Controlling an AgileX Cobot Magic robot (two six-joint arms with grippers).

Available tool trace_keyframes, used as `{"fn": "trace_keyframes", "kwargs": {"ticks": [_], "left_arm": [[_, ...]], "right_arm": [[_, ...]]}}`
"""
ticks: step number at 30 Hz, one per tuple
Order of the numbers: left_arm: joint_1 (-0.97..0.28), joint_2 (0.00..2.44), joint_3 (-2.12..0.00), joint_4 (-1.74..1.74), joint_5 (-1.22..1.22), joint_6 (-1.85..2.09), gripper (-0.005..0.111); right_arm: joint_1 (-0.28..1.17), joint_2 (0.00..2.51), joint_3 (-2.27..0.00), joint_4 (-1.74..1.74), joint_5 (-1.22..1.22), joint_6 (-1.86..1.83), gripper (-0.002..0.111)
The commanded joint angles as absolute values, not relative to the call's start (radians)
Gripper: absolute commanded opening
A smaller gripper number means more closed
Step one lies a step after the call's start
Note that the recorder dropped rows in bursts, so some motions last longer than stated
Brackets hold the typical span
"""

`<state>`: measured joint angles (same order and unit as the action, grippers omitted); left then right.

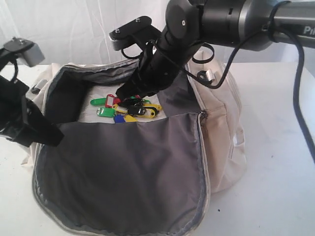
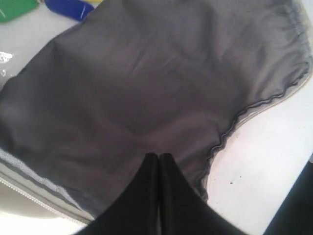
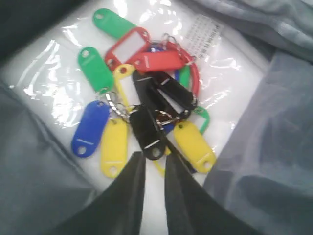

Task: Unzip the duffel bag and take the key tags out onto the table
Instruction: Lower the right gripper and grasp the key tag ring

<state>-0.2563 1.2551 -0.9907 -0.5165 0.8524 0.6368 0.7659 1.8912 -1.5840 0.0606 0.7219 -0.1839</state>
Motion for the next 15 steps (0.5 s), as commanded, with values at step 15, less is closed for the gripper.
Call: {"fn": "trace_keyframes", "kwargs": {"ticks": [15], "left_arm": [[-0.264, 1.578, -1.036, -0.439, 0.921, 0.575, 0.0]], "right_arm": [[0.727, 2.021, -1.73, 0.149, 0.793, -0.301, 0.015]]}}
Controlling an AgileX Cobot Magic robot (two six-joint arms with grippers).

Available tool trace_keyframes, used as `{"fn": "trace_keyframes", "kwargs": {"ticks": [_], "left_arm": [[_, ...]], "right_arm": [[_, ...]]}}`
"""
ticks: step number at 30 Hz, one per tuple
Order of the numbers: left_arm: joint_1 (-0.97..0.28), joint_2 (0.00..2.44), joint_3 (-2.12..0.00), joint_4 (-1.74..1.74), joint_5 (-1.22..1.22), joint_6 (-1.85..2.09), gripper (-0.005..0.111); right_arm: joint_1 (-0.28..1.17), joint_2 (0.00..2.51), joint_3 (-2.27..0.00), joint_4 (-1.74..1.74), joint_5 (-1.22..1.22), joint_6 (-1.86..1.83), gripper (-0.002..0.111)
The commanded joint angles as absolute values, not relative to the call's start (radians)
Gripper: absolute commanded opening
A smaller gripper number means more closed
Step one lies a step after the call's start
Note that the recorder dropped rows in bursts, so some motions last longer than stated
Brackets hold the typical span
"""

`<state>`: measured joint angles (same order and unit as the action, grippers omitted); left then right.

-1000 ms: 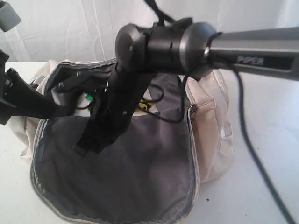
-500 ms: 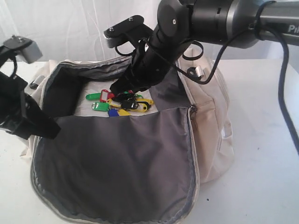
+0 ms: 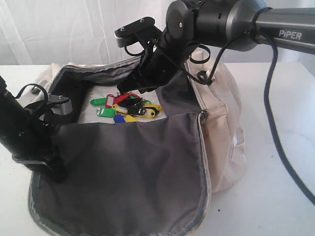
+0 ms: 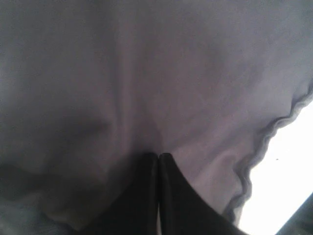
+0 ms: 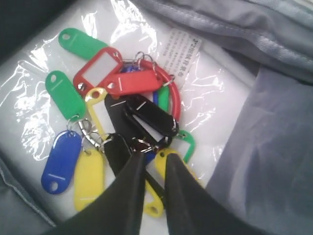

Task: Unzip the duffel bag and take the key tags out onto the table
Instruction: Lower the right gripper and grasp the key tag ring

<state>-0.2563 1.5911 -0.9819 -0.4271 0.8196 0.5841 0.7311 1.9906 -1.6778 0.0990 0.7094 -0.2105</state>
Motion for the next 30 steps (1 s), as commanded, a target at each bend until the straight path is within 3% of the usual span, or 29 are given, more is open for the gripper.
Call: {"fn": "trace_keyframes", "kwargs": {"ticks": [1, 8, 13, 30], "left_arm": [[-0.264, 1.564, -1.059, -0.439, 0.944, 0.575, 0.0], [-0.262, 1.359, -1.105, -0.348, 0.97, 0.511, 0.0], [-0.262, 1.246, -1.069, -0.305, 0.943, 0.466, 0.0], [-0.262, 1.197, -1.058, -0.335, 0.927, 0.469, 0.0]], "right_arm": [[0.727, 2.029, -1.741, 0.175, 0.819, -0.34, 0.015], [0.727, 2.051, -1.766, 0.283, 0.872, -0.451, 0.017], [0.729, 2.051, -1.766, 0.333, 0.929, -0.702, 0.035], [0.729, 2.076, -1.766, 0.27, 0.864, -0.793, 0.036]]}}
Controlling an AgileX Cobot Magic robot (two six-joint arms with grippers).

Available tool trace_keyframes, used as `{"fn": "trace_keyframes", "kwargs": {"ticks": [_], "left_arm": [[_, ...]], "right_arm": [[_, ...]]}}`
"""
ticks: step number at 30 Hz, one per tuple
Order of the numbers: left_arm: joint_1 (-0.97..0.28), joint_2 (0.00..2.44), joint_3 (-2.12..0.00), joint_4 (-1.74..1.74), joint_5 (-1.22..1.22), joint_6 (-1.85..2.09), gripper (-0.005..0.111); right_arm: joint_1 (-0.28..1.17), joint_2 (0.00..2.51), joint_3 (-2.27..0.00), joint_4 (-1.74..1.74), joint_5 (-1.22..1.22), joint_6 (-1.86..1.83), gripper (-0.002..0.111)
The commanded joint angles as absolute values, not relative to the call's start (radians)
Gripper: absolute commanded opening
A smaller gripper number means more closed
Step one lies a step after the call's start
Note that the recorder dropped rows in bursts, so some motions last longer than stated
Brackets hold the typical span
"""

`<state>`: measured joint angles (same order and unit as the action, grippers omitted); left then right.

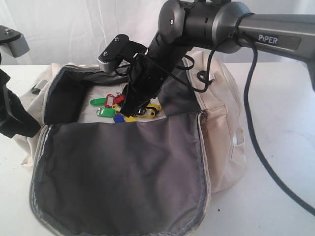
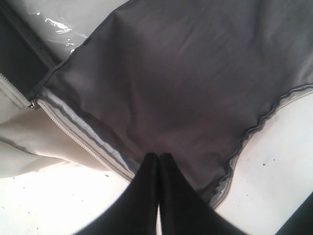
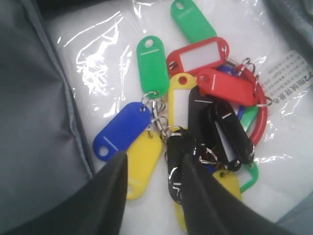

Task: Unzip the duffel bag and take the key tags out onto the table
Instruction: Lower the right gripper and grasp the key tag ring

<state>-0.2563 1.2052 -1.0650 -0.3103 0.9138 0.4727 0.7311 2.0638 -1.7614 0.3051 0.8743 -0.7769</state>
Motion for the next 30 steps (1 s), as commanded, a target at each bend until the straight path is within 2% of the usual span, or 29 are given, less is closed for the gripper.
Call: {"fn": "trace_keyframes", "kwargs": {"ticks": [1, 3, 5, 9, 11, 26, 28, 30], "left_arm": [[-0.262, 1.197, -1.058, -0.337, 0.927, 0.469, 0.0], [-0.263, 1.197, -1.058, -0.34, 0.928, 0.469, 0.0], [-0.263, 1.197, -1.058, -0.344, 0.928, 0.469, 0.0], [-0.263, 1.197, -1.058, -0.351, 0.928, 0.469, 0.0], [-0.263, 1.197, -1.058, -0.351, 0.928, 0.469, 0.0], [-0.263, 1.197, -1.058, -0.358, 0.933, 0.471, 0.0], [-0.263, 1.197, -1.058, -0.366, 0.935, 0.471, 0.0], [-0.263, 1.197, -1.058, -0.366, 0.935, 0.471, 0.0]], "right_arm": [[0.729, 2.083, -1.766, 0.247, 0.852, -0.823, 0.036], [0.729, 2.085, -1.766, 0.218, 0.84, -0.898, 0.036], [0.729, 2.087, -1.766, 0.2, 0.819, -0.955, 0.043], [0.729, 2.087, -1.766, 0.198, 0.763, -1.056, 0.068], [0.729, 2.093, -1.766, 0.198, 0.735, -1.124, 0.073], [0.767, 2.216, -1.766, 0.167, 0.656, -1.304, 0.073], [0.767, 2.228, -1.766, 0.135, 0.663, -1.274, 0.065], [0.767, 2.235, -1.766, 0.127, 0.674, -1.204, 0.047]]}}
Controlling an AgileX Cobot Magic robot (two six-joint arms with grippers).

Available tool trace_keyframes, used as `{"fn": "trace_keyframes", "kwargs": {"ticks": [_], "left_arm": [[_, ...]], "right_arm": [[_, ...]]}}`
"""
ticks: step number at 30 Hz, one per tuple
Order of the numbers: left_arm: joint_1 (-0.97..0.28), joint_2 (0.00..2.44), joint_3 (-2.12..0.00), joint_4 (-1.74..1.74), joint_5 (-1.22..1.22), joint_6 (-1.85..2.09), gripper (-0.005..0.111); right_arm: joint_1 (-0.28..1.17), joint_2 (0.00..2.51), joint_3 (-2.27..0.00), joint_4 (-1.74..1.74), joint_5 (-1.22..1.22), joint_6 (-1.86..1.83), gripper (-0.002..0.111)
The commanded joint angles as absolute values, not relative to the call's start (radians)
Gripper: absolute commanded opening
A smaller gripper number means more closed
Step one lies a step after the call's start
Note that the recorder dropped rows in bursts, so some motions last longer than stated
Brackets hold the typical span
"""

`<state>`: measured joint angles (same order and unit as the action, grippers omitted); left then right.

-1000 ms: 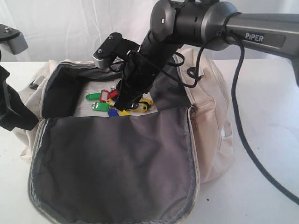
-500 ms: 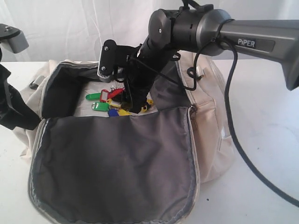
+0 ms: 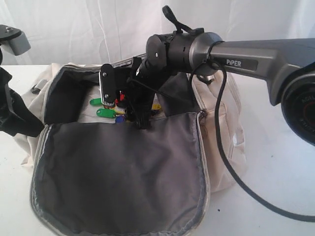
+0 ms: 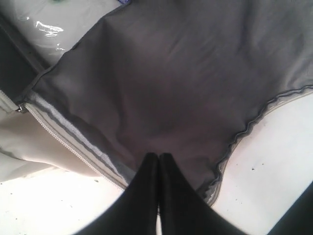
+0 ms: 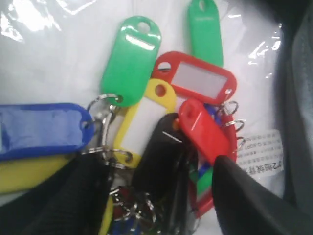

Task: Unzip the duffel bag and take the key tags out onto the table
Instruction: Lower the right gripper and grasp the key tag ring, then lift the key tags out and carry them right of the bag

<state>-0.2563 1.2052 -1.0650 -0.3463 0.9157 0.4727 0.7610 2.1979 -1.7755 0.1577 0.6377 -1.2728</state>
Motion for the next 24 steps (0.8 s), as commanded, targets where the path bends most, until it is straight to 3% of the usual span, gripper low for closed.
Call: {"fn": "trace_keyframes", "kwargs": {"ticks": [1, 5, 12, 24], "left_arm": [[-0.263, 1.197, -1.058, -0.366, 0.935, 0.471, 0.0], [-0.263, 1.197, -1.058, -0.377, 0.935, 0.477, 0.0], [-0.263, 1.197, -1.058, -0.382, 0.935, 0.477, 0.0], [-0.273, 1.197, -1.058, -0.404, 0.942, 0.494, 0.0]], "right_arm": [[0.767, 2.235, -1.766, 0.127, 0.683, -1.176, 0.037], [0.767, 2.235, -1.766, 0.127, 0.716, -1.021, 0.0], [0.767, 2.173, -1.766, 0.057, 0.723, -0.777, 0.0], [0.767, 2.001, -1.766, 0.055, 0.766, -0.664, 0.0]]}}
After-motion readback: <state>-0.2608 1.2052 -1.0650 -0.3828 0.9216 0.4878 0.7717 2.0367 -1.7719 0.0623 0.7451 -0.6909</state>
